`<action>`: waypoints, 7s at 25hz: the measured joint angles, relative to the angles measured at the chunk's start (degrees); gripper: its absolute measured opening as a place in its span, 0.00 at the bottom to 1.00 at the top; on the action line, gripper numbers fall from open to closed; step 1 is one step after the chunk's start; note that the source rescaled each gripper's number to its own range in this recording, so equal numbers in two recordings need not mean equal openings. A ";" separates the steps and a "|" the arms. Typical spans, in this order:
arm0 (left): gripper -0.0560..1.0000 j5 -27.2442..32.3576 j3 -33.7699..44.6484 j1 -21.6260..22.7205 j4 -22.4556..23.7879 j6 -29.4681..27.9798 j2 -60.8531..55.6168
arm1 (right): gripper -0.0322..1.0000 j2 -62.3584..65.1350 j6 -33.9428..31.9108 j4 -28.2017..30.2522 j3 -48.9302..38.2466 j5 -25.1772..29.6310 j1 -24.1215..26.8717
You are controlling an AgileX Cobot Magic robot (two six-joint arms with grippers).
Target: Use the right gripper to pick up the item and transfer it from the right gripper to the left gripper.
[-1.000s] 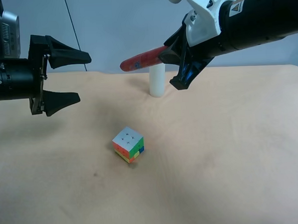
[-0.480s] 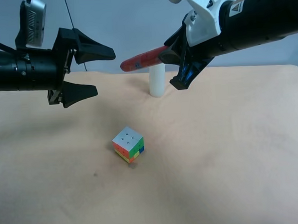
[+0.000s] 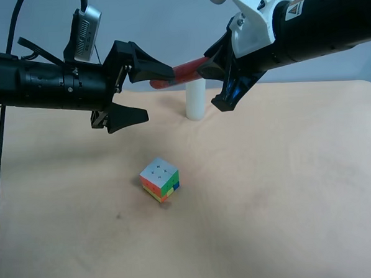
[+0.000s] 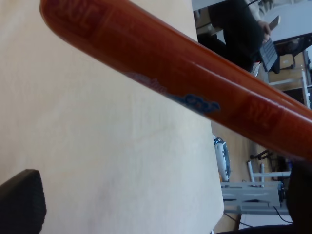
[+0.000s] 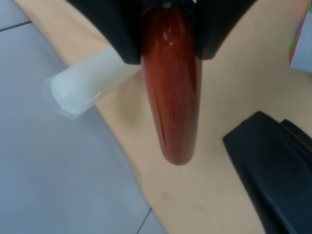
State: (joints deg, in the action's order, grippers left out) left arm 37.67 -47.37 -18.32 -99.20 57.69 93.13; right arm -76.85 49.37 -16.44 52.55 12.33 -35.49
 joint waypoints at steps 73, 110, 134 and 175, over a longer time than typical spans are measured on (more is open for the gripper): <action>1.00 -5.31 -10.50 -1.62 -0.08 -21.51 6.77 | 0.04 0.00 0.00 0.00 0.00 0.00 0.00; 1.00 -4.77 -10.50 -4.25 -0.25 -33.71 9.26 | 0.04 0.00 0.00 0.00 0.00 0.00 0.00; 1.00 -10.34 -10.50 -4.25 -0.25 -33.71 9.26 | 0.04 0.00 0.00 0.00 0.00 0.00 0.00; 0.21 -2.71 -10.61 -4.25 -2.01 -34.73 9.26 | 0.03 0.00 0.00 -0.13 0.00 1.14 0.00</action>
State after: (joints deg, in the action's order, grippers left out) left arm 34.96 -57.98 -22.57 -101.21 22.97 102.40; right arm -76.85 49.37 -16.57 52.55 13.47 -35.49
